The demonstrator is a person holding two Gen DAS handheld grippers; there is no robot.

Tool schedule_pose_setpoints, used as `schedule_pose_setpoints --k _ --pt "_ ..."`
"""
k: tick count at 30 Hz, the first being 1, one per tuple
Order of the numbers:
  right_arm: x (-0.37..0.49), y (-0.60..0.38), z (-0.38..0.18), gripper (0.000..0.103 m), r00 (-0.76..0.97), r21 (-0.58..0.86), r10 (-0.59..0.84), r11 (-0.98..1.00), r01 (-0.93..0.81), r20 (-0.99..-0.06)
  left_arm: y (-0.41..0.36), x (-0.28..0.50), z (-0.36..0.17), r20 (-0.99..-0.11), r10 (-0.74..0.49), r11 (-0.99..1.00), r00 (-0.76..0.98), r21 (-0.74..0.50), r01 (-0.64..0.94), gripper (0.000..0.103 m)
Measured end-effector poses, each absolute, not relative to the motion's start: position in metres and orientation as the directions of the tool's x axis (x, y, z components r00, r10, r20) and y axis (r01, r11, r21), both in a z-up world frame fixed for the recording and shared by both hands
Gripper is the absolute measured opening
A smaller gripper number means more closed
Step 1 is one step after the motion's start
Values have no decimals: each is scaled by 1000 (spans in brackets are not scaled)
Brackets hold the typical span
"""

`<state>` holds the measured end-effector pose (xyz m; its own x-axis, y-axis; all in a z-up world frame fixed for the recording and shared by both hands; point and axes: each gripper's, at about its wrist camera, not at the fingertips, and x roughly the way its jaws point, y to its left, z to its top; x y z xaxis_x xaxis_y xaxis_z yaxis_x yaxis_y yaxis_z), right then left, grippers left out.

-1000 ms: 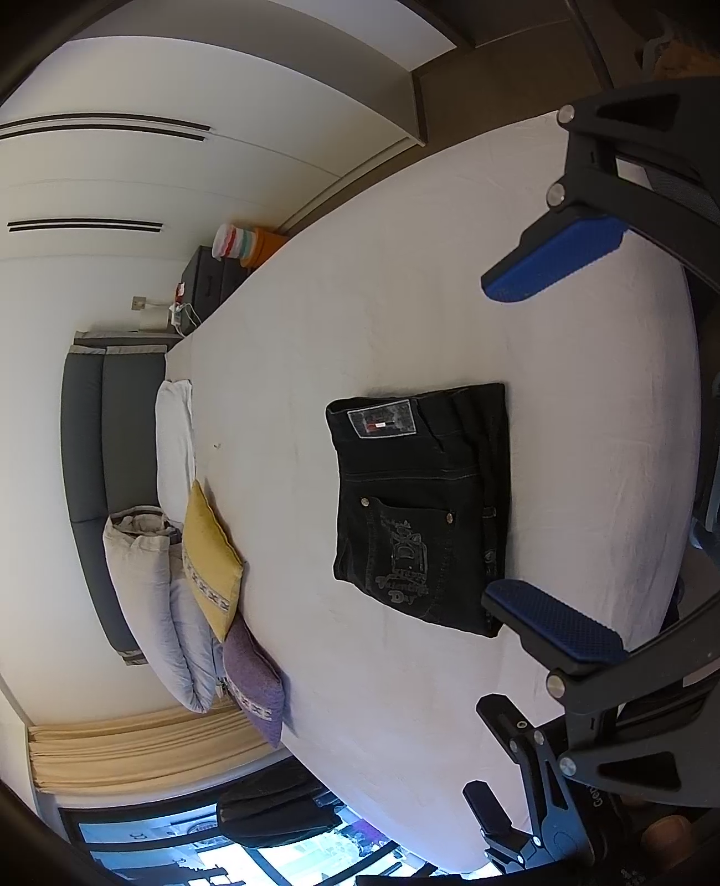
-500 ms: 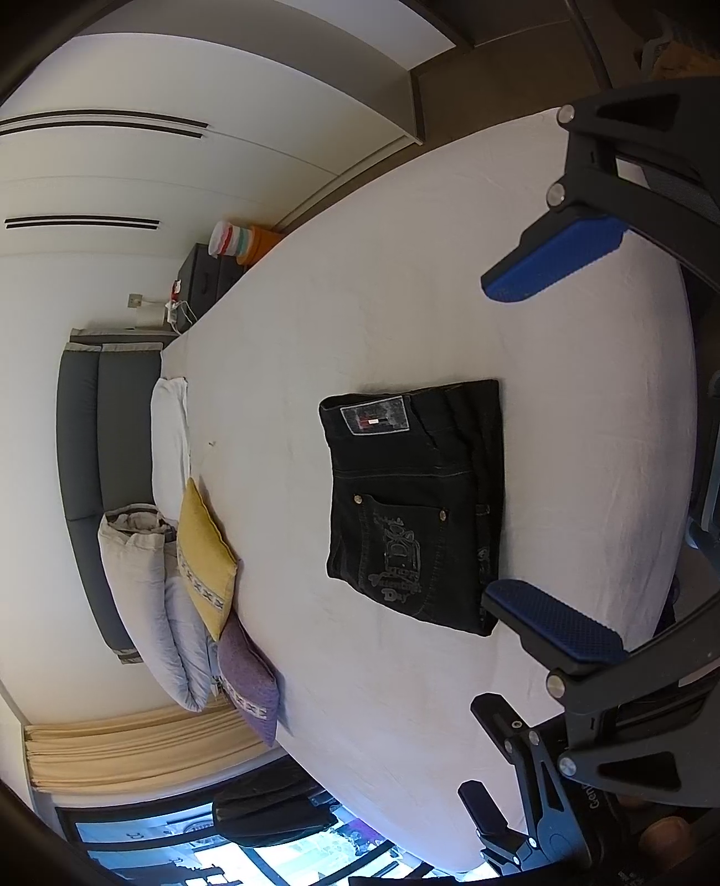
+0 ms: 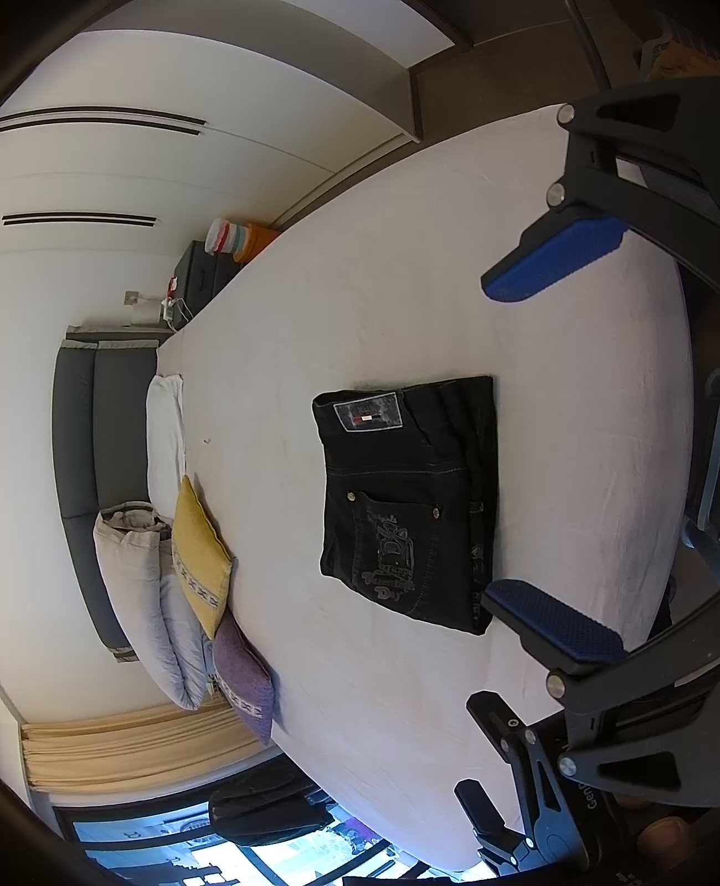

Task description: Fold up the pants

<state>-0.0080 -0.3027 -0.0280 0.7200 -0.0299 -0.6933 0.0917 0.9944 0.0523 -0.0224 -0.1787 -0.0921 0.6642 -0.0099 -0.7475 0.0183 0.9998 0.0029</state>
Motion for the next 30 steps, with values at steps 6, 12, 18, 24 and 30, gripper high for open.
schedule_pose_setpoints --k 6,12,18,24,30 --pt "-9 -302 -28 103 719 52 -31 994 93 -694 -179 -23 -93 -748 -10 1000 664 4 19 103" --pt "-8 -303 -27 103 720 53 -30 994 92 -694 -180 -24 -95 -748 -12 1000 663 4 21 103" --pt "-9 -303 -31 103 717 53 -30 994 92 -696 -180 -25 -95 -748 -11 1000 663 4 21 103" --pt "-8 -304 -32 103 717 53 -29 994 92 -697 -180 -25 -96 -750 -11 1000 662 4 22 103" --pt "-9 -303 -32 103 715 54 -28 994 92 -698 -181 -27 -97 -751 -12 1000 660 4 22 103"
